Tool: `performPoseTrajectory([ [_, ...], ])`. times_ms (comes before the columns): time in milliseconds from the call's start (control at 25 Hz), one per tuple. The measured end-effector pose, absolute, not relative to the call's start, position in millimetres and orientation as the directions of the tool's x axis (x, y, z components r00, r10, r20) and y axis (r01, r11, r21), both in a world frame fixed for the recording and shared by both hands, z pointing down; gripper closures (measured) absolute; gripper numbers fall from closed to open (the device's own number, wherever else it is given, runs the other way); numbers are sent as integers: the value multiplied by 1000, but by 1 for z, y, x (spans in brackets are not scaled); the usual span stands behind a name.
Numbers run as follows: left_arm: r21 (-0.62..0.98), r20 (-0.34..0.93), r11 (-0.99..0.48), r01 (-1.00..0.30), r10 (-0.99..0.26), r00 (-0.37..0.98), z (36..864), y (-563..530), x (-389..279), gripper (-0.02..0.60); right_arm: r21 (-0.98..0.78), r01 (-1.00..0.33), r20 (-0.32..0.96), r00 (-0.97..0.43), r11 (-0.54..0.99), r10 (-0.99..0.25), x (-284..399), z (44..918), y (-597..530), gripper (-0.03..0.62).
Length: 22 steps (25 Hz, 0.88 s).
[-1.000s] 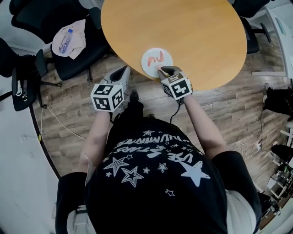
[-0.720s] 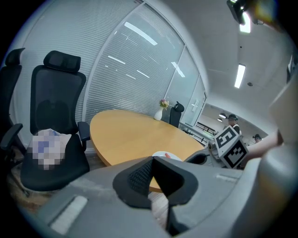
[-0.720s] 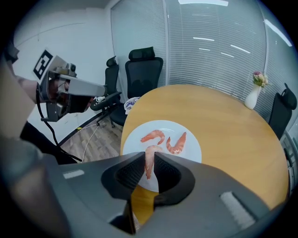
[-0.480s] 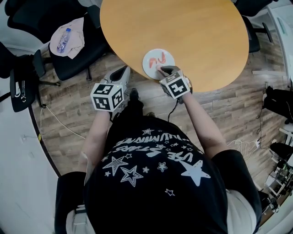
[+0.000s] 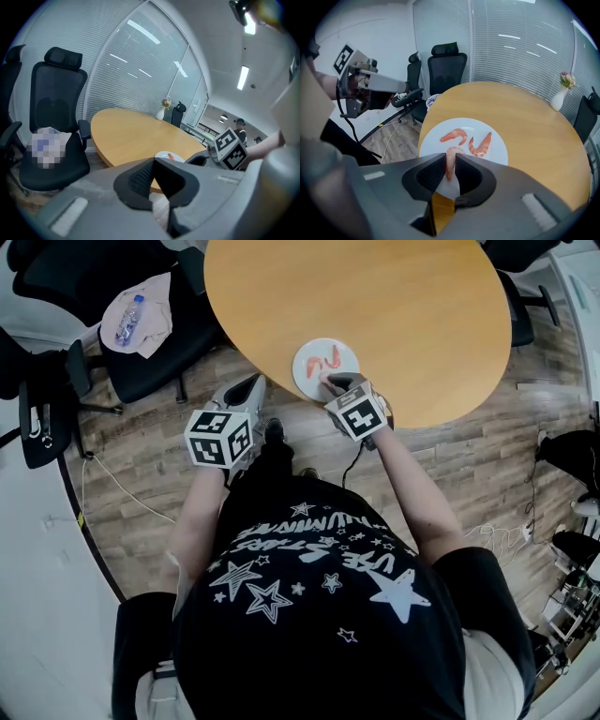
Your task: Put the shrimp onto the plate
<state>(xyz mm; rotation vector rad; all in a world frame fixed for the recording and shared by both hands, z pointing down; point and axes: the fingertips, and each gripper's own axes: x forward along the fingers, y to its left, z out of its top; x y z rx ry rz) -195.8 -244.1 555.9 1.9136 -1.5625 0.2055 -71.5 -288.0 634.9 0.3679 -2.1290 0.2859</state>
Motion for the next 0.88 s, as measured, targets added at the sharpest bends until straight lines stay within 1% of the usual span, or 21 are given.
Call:
performPoseTrajectory([
  [400, 386, 504, -54, -921, -824, 259, 555, -235, -202, 580, -14, -317, 837, -523, 948, -162, -72, 636, -288, 526],
  [880, 387, 501, -54, -921, -826, 259, 554, -233, -201, 580, -32, -346, 834, -526, 938, -166, -71, 635, -289, 523],
])
